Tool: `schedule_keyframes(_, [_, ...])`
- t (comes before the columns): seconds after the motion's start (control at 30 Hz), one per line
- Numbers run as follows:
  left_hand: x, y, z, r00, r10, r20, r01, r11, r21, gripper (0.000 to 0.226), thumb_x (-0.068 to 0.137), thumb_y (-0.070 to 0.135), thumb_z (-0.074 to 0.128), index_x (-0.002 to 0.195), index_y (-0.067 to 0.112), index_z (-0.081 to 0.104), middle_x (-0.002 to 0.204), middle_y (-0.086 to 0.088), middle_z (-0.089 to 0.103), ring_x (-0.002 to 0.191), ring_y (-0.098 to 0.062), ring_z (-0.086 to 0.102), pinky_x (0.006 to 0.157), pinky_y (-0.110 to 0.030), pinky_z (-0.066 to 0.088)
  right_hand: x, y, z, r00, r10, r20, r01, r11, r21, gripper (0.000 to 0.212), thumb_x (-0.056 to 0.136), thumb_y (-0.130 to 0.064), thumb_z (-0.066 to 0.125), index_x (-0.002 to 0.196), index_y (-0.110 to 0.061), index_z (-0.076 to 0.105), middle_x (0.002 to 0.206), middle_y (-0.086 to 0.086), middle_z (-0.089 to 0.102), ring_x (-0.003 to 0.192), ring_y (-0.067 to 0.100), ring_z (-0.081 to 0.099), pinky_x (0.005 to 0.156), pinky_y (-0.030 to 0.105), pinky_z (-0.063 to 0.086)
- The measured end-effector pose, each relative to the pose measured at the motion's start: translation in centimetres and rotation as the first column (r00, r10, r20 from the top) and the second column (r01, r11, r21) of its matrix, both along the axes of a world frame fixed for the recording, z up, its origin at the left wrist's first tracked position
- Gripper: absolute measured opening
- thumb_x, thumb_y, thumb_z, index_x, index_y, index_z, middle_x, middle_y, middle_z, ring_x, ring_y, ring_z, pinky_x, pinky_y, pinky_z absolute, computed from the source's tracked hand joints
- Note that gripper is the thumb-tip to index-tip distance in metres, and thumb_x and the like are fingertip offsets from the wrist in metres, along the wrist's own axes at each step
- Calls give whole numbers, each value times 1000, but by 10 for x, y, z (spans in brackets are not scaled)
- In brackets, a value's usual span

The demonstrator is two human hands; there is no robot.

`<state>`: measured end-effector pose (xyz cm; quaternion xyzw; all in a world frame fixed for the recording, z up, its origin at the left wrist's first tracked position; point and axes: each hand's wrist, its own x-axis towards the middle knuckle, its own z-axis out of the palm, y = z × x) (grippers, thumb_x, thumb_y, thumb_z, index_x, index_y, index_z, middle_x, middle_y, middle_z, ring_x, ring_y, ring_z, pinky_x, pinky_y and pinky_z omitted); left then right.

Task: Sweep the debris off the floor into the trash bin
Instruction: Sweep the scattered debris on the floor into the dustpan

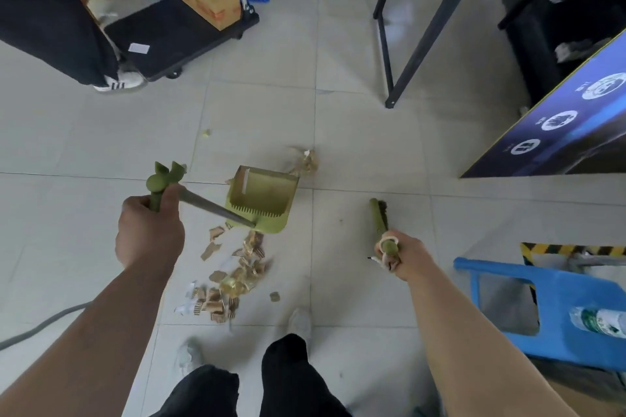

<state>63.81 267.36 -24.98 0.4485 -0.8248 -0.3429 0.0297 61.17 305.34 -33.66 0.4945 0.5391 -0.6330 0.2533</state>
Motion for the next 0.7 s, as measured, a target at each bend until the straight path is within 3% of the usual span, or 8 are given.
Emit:
schedule_keyframes(0.07, [2,4,3,1000,19,5,-19,1000,-3,59,90,61,45,102,7,62,90,-9,67,76,-33,58,67,-38,39,-2,-23,1,998,65,-26,-66,996,-64,18,74,-7,58,61,-8,45,48,14,47,56,20,56,47,22,40])
schedule_keyframes(0.13, [4,7,6,999,46,6,-46,999,4,58,90,61,45,103,7,62,91,-9,66,77,-34,57,67,-38,39,-1,-45,-3,990,139,-11,-139,988,-64,17,69,-10,59,62,-13,44,48,8,43,40,19,42,61,28,37])
schedule_keyframes(0.23, [6,7,11,997,82,-2,-82,997,11,58,88,62,44,103,9,62,91,-8,67,77,-34,58,67,-38,41,3,-77,2,972,232,-19,-233,968,-89,16,76,-3,58,69,-9,45,47,6,42,38,19,46,58,27,27])
schedule_keyframes(0.37, [11,3,18,991,132,-21,-132,991,11,59,85,63,43,104,10,61,92,-8,67,77,-34,60,67,-39,42,1,-91,22,949,314,-29,-316,942,-118,24,86,3,52,62,3,53,40,9,50,34,21,54,55,26,30])
schedule_keyframes(0.5, [22,-3,22,985,166,-46,-165,986,11,60,84,64,42,104,10,60,90,-7,67,76,-33,61,67,-39,43,-19,-70,35,968,235,-83,-248,947,-202,50,84,8,49,35,0,54,56,12,48,45,23,47,50,26,34])
schedule_keyframes(0.63, [31,-10,22,976,210,-58,-210,978,12,60,85,63,42,104,10,61,90,-8,67,75,-34,60,64,-38,41,-35,-66,47,981,174,-90,-193,940,-280,46,79,13,48,35,1,50,51,11,50,48,21,43,41,24,42])
schedule_keyframes(0.7, [37,-16,22,971,233,-52,-233,972,10,60,86,62,42,103,8,61,90,-10,66,74,-34,59,64,-37,40,-39,-69,49,977,206,-59,-214,953,-216,39,83,13,47,46,0,52,57,13,51,51,23,44,38,23,43])
